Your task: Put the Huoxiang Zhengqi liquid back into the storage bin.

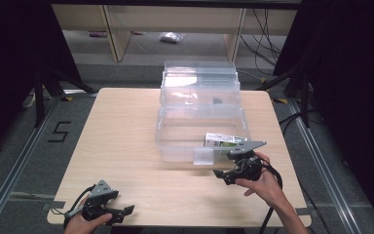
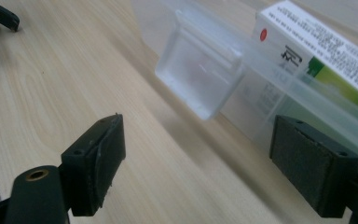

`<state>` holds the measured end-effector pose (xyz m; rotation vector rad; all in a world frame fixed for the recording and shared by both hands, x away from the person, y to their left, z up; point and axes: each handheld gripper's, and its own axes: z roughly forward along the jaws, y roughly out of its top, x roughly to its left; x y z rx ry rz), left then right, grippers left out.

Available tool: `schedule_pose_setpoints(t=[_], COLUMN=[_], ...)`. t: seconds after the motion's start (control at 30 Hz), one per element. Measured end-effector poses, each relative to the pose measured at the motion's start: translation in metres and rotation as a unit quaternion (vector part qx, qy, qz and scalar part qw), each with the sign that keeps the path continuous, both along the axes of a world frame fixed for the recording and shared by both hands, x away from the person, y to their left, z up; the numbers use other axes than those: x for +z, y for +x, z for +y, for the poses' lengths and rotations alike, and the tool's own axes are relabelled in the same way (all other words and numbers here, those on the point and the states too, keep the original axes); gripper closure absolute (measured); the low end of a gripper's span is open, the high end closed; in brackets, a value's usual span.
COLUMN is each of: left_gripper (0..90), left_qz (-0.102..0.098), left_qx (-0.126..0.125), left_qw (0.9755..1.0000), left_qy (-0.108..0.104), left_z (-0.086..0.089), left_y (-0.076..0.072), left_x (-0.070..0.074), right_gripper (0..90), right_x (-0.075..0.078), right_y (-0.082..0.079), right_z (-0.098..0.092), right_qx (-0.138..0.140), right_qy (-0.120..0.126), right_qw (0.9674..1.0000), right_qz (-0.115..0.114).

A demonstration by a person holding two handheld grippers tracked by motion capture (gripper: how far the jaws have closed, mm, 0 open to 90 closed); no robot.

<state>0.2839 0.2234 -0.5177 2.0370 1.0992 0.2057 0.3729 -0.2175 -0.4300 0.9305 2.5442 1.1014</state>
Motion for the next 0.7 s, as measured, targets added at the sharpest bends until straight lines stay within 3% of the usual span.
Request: schedule_pose_setpoints(t=[0.17, 0.2, 0.33, 0.5, 0.53, 0.57, 0.63, 0.7], left_gripper=[14.8, 14.8, 14.8, 14.9, 14.8, 14.9, 14.9, 14.9], left_qz=[0.001, 0.0, 0.001, 0.001, 0.001, 0.001, 0.0, 0.0], left_qx=[-0.004, 0.001, -0.003, -0.003, -0.003, 0.0, 0.002, 0.001], left_qw=[1.0, 1.0, 1.0, 1.0, 1.0, 1.0, 1.0, 1.0], left_qy=[0.006, -0.001, 0.005, 0.005, 0.004, 0.0, -0.001, -0.001], left_z=[0.001, 0.0, 0.001, 0.001, 0.001, 0.0, 0.0, 0.0], left_y=[0.0, 0.0, 0.0, 0.0, 0.0, 0.0, 0.0, 0.0], left_x=[0.001, 0.0, 0.001, 0.001, 0.001, 0.0, 0.0, 0.0], right_gripper=[19.4, 19.4, 19.4, 19.2, 19.2, 19.2, 18.6, 18.1], right_x=[-0.004, -0.005, -0.007, -0.01, -0.01, -0.012, -0.014, -0.017], right_y=[-0.003, -0.002, -0.005, -0.008, -0.011, -0.01, -0.013, -0.013], right_z=[-0.006, -0.008, -0.01, -0.013, -0.013, -0.014, -0.014, -0.016], right_qx=[-0.013, -0.008, -0.019, -0.012, -0.023, -0.018, -0.025, -0.011], right_qy=[0.004, 0.003, 0.009, 0.011, 0.016, 0.013, 0.017, 0.014], right_qw=[0.9998, 0.9999, 0.9996, 0.9998, 0.9993, 0.9997, 0.9993, 0.9998], right_qz=[0.014, 0.008, 0.017, 0.012, 0.024, 0.014, 0.021, 0.013])
